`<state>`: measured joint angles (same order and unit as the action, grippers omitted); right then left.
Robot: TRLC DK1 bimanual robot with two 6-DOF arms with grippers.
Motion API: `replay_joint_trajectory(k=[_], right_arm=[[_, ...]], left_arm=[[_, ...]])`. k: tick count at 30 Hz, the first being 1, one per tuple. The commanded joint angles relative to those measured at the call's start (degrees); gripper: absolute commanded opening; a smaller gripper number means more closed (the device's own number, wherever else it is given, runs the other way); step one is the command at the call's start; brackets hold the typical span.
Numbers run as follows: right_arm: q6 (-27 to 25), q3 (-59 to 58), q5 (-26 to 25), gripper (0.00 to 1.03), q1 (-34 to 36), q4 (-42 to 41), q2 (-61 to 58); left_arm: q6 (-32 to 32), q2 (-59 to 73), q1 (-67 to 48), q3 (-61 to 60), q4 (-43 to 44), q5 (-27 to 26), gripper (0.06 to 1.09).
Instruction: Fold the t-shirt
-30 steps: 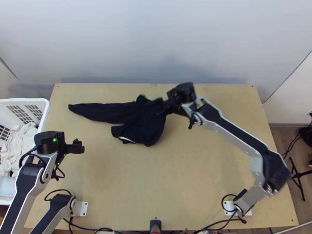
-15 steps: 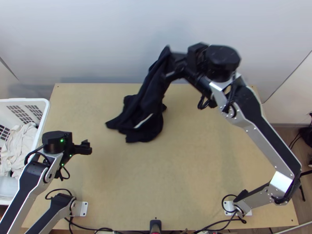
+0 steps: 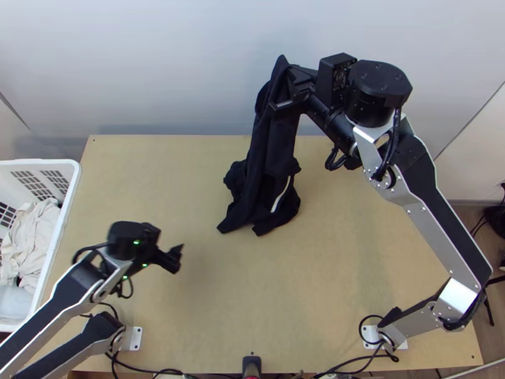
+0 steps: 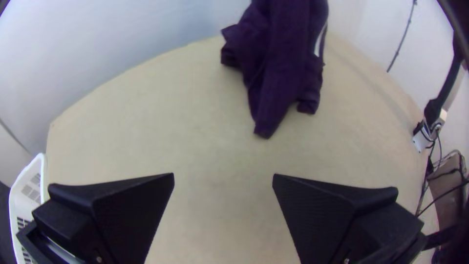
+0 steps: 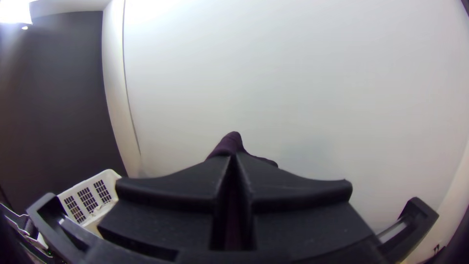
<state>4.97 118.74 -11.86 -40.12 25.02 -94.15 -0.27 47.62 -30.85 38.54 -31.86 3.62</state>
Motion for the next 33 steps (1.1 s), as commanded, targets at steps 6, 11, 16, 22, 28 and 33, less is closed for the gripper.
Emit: replay_joint_trajectory(k=[6,11,16,22,28,33], right_arm=[[-0.1,-2.9,-1.3,0.03,0.3,1.9,2.0],[-0.6,-3.0,-1.4,0.03,0.5,2.1,1.9],[-1.0,-2.7,-1.4,0.03,0.6,2.0,1.3],[-1.3,-2.8,-1.4,0.03,0.9,3.2,1.4],[-1.3,-2.7,-1.4,0.03,1.1,4.4,1.4],[-1.5,-2.7,-1.3,0.03,1.0,5.0,1.5]], left_arm=[[-3.7,19.4,-21.4,5.8,18.4,2.2,1.04],[-6.5,30.3,-28.1,7.9,32.2,6.1,1.04],[-8.7,41.2,-32.9,11.9,40.5,11.9,1.04],[-11.6,49.9,-33.9,16.4,47.1,18.2,1.03],[-12.6,57.8,-33.7,22.2,50.8,27.4,1.03],[-12.6,62.1,-32.9,24.2,52.8,29.4,1.03]])
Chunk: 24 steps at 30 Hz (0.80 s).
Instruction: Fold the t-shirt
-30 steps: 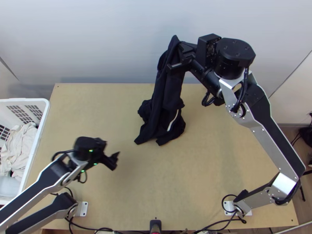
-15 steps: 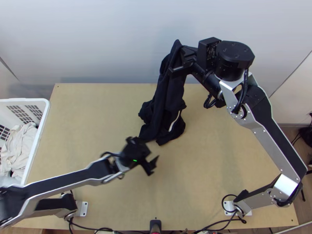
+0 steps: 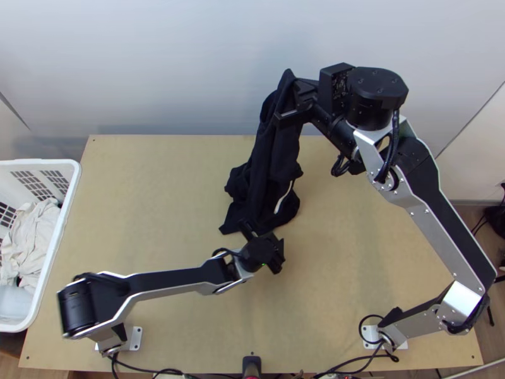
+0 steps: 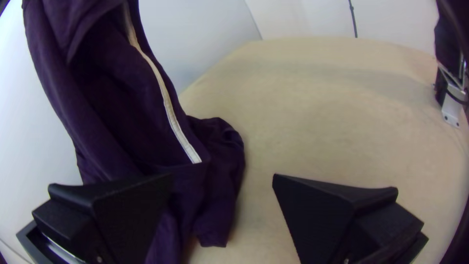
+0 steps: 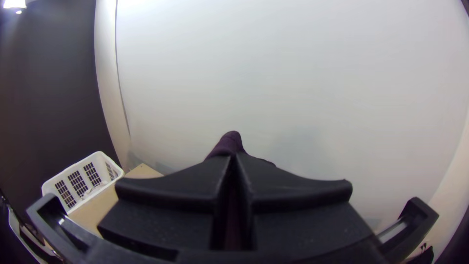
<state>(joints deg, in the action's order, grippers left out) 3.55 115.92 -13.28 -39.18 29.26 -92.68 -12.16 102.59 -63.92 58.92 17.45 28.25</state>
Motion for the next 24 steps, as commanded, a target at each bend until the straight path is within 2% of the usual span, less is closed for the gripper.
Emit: replay_joint_trajectory(k=[1,7,11,13,14,15,16,17,18,21,24], right_arm=[[0.0,0.1,0.0,0.03,0.1,0.7,0.0],[0.0,0.4,0.1,0.03,0.1,1.2,0.0],[0.0,0.3,0.1,0.03,0.1,1.7,0.2],[0.0,0.2,0.1,0.03,0.1,1.8,0.4],[-0.1,0.0,0.0,0.03,0.1,1.8,0.4],[-0.1,-0.2,0.1,0.03,0.1,1.9,0.5],[-0.2,-0.3,0.0,0.03,0.2,1.9,0.5],[-0.3,-0.5,0.0,0.03,0.2,1.9,0.5],[-0.3,-0.5,0.1,0.03,0.5,1.9,0.6],[-0.5,-1.0,0.0,0.03,1.1,1.9,0.9],[-0.9,-1.8,0.1,0.03,2.3,1.9,1.6]], left_arm=[[-0.8,8.2,0.6,4.5,3.9,5.7,1.03],[-3.4,14.6,4.6,8.3,7.4,12.2,1.03],[-6.7,18.1,8.4,12.6,7.5,19.4,1.03],[-6.9,18.4,10.5,13.5,7.4,20.5,1.03],[-6.8,18.3,11.4,13.7,7.4,20.7,0.98],[-6.5,17.6,12.4,13.6,7.5,20.6,0.78],[-6.5,17.0,13.2,13.6,7.5,20.5,0.52],[-6.5,16.2,14.1,13.8,6.8,20.0,0.2],[-6.3,15.1,14.6,13.8,5.4,19.0,0.1],[-4.6,7.7,14.4,8.7,3.1,12.9,0.1],[-4.5,-0.6,14.3,5.3,1.4,11.7,0.1]])
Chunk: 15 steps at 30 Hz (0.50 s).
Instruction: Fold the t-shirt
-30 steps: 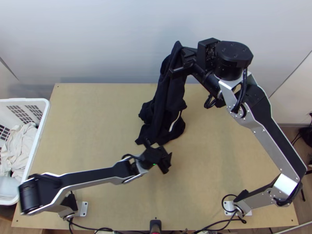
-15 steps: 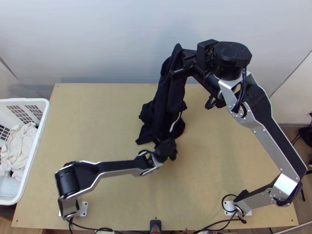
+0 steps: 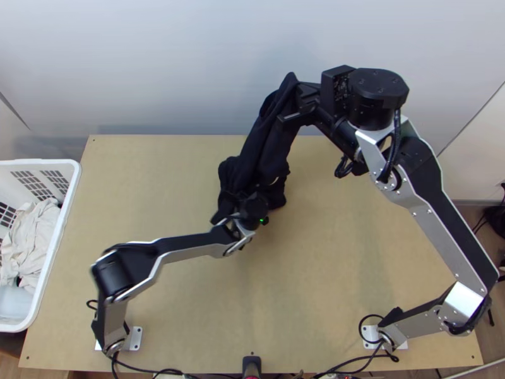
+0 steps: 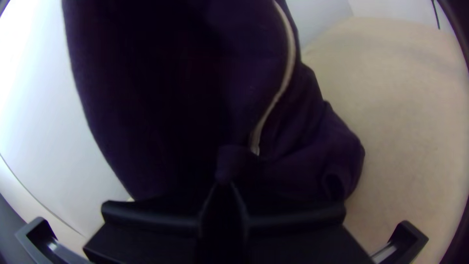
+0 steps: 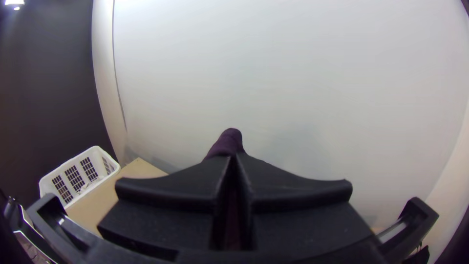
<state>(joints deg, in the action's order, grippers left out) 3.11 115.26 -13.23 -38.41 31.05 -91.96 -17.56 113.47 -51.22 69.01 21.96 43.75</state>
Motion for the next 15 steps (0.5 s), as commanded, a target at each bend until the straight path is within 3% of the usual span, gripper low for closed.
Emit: replay_joint_trajectory(k=[1,9,15], right_arm=[[-0.6,-1.7,0.1,0.03,1.9,0.2,1.4],[-0.6,-9.9,0.1,0.03,5.5,0.2,8.5],[-0.6,-12.3,0.1,0.03,6.7,0.3,11.5]], left_arm=[[0.9,-14.3,1.5,-5.0,-6.0,-3.8,0.1],[1.4,-37.6,7.1,-4.5,-23.1,-8.2,0.1],[11.9,-52.1,13.7,5.2,-41.6,-25.3,0.1]])
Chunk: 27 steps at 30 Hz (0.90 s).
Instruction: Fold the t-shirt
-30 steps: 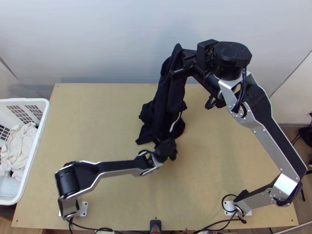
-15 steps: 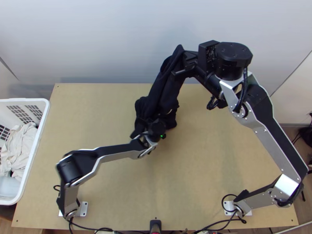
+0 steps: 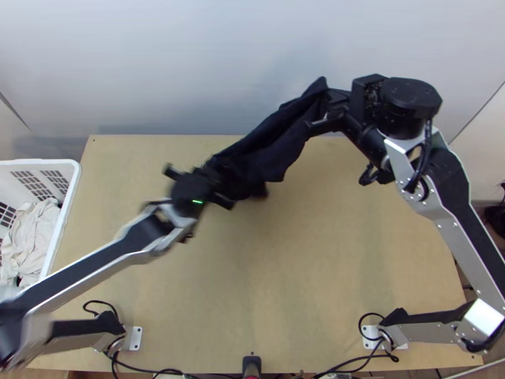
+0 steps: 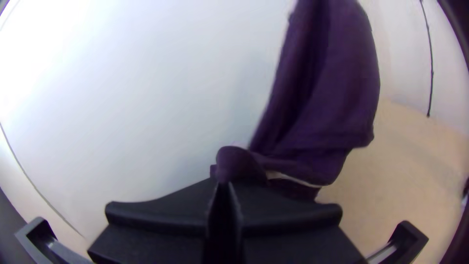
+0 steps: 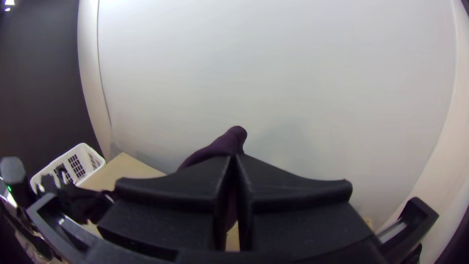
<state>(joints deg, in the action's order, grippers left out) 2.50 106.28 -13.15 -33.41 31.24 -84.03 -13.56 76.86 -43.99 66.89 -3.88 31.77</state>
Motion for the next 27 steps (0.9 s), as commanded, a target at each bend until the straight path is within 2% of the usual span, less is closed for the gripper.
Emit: replay_joint_trajectory(k=[1,4,6,8,9,10,11,13,14,19,27], right_arm=[[0.0,-3.4,0.0,0.03,1.8,0.5,3.7],[-0.1,-3.4,0.1,0.03,1.8,1.0,4.0],[-0.1,-3.3,0.1,0.03,1.7,1.1,4.0],[-0.1,-3.1,0.1,0.03,1.5,1.4,4.0],[-0.1,-2.9,0.1,0.03,1.3,1.6,4.0],[-0.1,-2.9,0.1,0.03,1.2,1.8,4.0],[-0.1,-2.9,0.1,0.03,1.2,2.0,4.1],[0.0,-3.2,0.1,0.03,1.1,2.4,4.1],[0.0,-3.4,0.1,0.03,1.1,2.5,4.2],[0.1,-4.9,0.1,0.03,1.2,2.7,4.8],[0.2,-7.2,0.1,0.03,1.2,2.8,6.0]], left_arm=[[9.8,-16.0,8.7,9.9,-18.8,-16.3,0.1],[14.7,-15.2,21.3,14.0,-21.5,-26.7,0.1],[16.4,-13.1,30.4,14.0,-21.3,-31.7,0.1],[16.5,-10.4,34.7,13.0,-21.5,-33.0,0.1],[16.4,-9.5,35.7,12.2,-22.2,-33.4,0.15],[16.1,-9.0,36.3,11.2,-22.6,-33.5,0.27],[16.1,-8.9,36.4,9.7,-22.2,-33.5,0.47],[16.6,-8.7,35.8,6.1,-22.0,-33.5,0.96],[16.6,-8.5,35.2,4.6,-21.9,-33.5,1.05],[17.4,-6.1,31.9,1.4,-21.5,-33.4,1.04],[17.2,-9.3,28.7,-0.5,-22.2,-33.4,1.04]])
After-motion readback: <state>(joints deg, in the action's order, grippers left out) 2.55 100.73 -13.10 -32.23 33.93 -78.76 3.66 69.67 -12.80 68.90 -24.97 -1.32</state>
